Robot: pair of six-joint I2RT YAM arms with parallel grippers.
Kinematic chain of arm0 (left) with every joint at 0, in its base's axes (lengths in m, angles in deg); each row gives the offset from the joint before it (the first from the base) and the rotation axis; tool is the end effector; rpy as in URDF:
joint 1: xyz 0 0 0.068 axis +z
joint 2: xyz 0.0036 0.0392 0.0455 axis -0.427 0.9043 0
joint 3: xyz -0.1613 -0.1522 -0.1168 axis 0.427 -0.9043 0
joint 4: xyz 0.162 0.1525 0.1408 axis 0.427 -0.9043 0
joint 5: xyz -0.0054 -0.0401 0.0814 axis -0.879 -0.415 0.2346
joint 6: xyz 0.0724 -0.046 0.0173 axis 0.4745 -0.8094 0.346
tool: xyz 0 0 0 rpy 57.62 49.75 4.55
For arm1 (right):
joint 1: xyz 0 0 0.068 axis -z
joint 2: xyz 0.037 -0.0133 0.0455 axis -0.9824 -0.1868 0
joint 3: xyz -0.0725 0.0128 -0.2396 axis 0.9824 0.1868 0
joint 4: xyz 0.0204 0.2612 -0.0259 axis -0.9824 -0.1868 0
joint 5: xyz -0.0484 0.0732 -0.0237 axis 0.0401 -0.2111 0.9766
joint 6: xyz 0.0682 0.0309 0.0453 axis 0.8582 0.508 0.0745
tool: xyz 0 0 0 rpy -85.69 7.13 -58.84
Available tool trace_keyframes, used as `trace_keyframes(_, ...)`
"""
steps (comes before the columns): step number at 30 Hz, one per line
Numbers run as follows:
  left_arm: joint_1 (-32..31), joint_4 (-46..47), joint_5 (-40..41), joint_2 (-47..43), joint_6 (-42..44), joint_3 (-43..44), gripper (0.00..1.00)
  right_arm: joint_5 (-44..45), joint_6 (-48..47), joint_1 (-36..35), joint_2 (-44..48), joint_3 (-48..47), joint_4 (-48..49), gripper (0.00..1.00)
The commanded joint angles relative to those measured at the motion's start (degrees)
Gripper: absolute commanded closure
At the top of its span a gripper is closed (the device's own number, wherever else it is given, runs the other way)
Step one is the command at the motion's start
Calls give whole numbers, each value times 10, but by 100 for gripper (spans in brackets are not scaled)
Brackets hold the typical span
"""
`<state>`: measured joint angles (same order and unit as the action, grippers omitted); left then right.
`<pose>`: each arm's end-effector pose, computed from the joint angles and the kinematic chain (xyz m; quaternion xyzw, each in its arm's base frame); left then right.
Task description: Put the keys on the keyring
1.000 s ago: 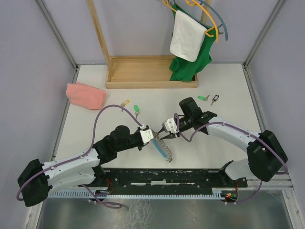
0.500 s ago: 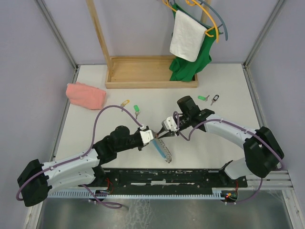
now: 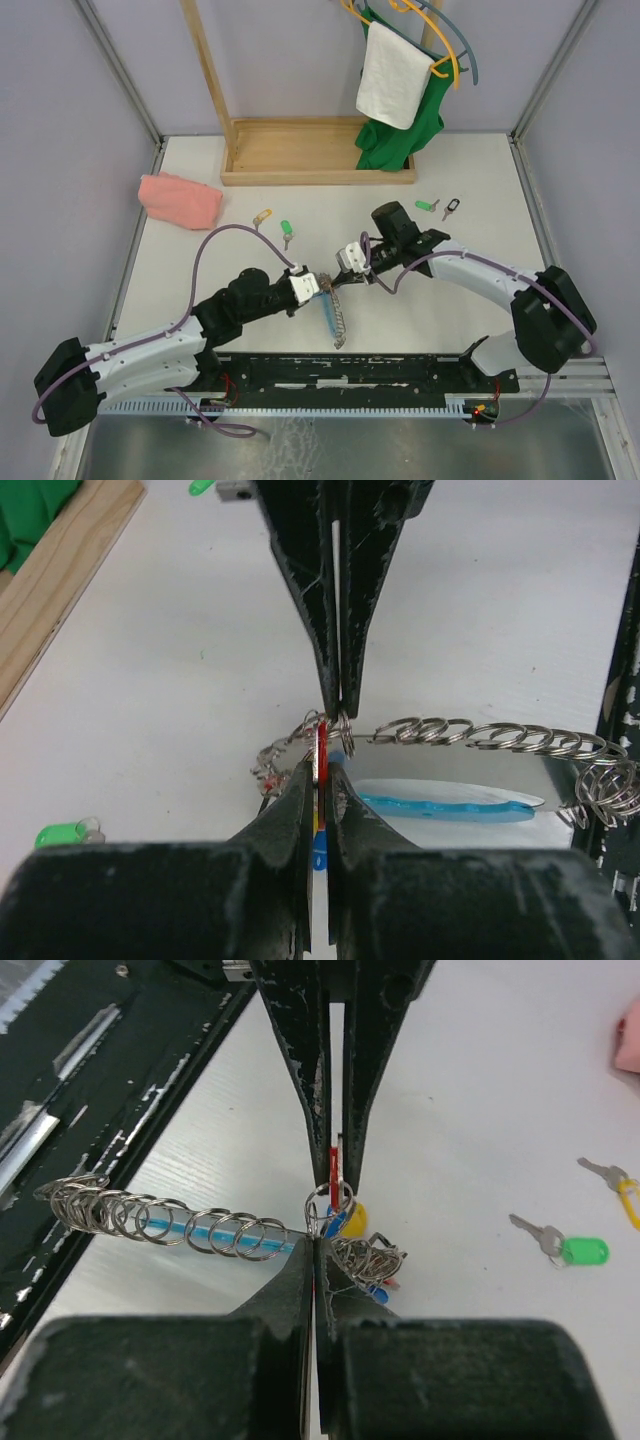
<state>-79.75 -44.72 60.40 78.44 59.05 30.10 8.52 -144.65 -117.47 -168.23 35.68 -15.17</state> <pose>0.1376 -0.2132 0.1891 0.5153 0.6131 -0.2393 0.5489 0.1996 0.2438 0.1875 -0.7212 0.4103 0.4209 0.3665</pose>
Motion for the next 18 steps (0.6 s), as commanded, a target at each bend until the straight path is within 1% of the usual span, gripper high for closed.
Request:
trace_keyframes(1,-2,65,75,-34,-32,-17,97,86,150,7,72,61,160,99)
trace_keyframes(3,-2,75,94,-34,-43,-29,97,122,210,11,94,95,230,99)
trace_keyframes(7,-1,100,113,-13,-64,-49,97,152,309,14,119,143,334,100)
trace_keyframes(11,-2,132,124,20,-92,-66,97,191,407,14,140,199,478,99)
trace_keyframes(15,-2,205,130,53,-125,-93,97,229,507,14,146,248,621,99)
trace_keyframes(18,-2,272,114,98,-153,-95,97,257,567,11,138,277,717,99)
